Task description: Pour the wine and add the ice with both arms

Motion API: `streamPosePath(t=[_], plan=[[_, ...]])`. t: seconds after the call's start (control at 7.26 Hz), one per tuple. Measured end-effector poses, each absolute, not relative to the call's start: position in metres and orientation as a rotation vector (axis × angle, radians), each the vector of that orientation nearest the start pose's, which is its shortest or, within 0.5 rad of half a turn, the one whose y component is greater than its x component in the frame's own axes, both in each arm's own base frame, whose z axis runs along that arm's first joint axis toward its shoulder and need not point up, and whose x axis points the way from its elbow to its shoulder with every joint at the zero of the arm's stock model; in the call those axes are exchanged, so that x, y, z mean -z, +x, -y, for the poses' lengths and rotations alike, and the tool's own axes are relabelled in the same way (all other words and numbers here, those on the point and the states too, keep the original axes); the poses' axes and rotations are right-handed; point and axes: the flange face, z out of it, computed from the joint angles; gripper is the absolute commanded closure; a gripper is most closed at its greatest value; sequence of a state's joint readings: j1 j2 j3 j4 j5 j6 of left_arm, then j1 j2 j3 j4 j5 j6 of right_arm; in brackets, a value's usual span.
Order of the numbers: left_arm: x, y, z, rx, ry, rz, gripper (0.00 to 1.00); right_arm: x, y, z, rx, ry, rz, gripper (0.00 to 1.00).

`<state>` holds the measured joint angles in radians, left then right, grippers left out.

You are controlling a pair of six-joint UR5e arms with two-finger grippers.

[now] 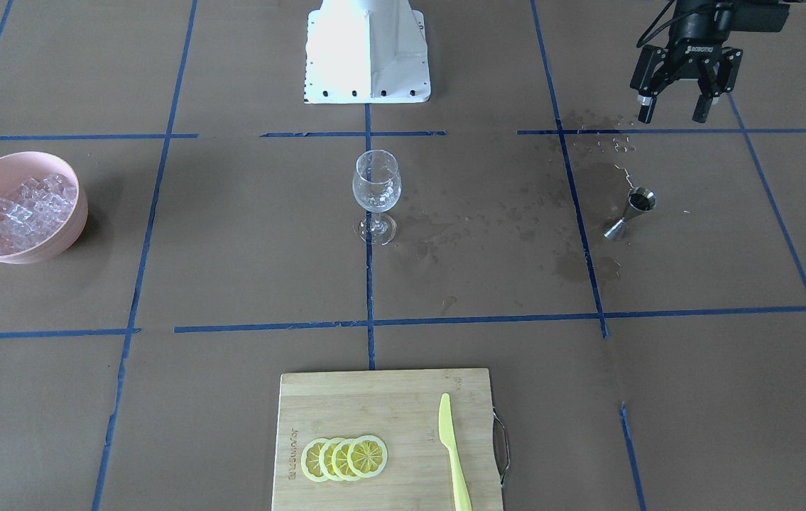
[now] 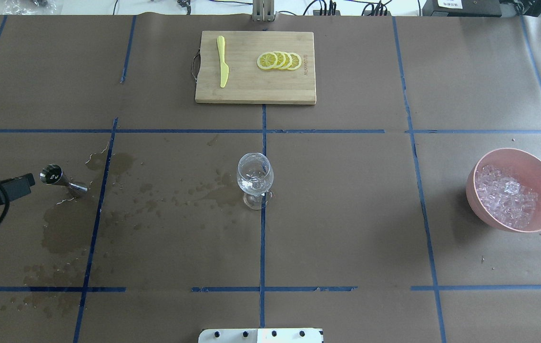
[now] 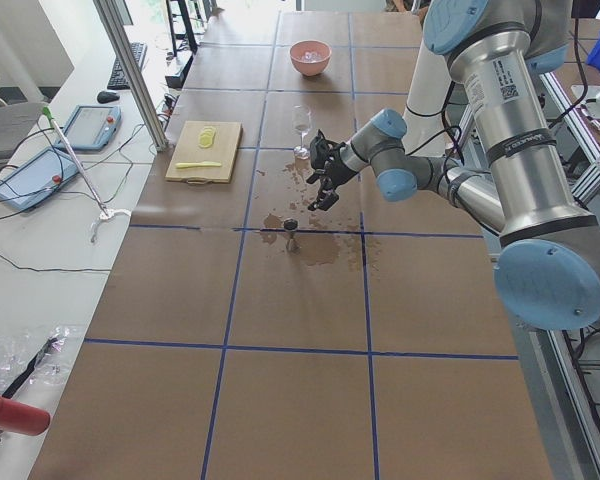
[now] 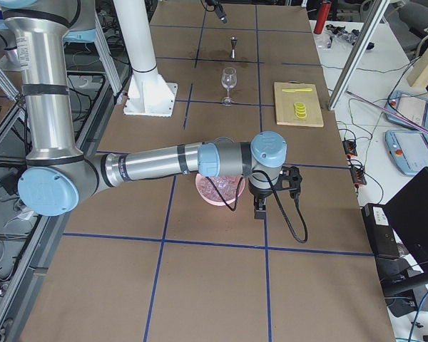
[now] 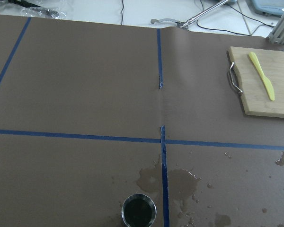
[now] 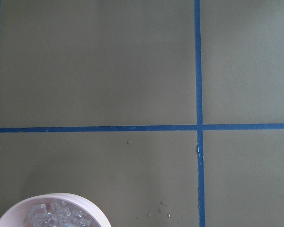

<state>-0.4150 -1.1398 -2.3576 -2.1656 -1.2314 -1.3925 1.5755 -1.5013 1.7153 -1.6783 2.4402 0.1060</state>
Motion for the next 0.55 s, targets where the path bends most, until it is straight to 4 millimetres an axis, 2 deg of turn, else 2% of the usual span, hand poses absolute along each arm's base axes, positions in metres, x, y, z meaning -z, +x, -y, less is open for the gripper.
streamPosePath(t=[0.28,0.55], plan=[[-0.413,0.274,0.262,0.443,0.681,-0.775,0.01,-0.554,0.057,0.519,-0.054,0.058,0.873,0.00],[-0.443,0.306,0.258,0.471,0.814,-0.725,0.01,-0.550,0.055,0.520,-0.049,0.061,0.874,0.00]])
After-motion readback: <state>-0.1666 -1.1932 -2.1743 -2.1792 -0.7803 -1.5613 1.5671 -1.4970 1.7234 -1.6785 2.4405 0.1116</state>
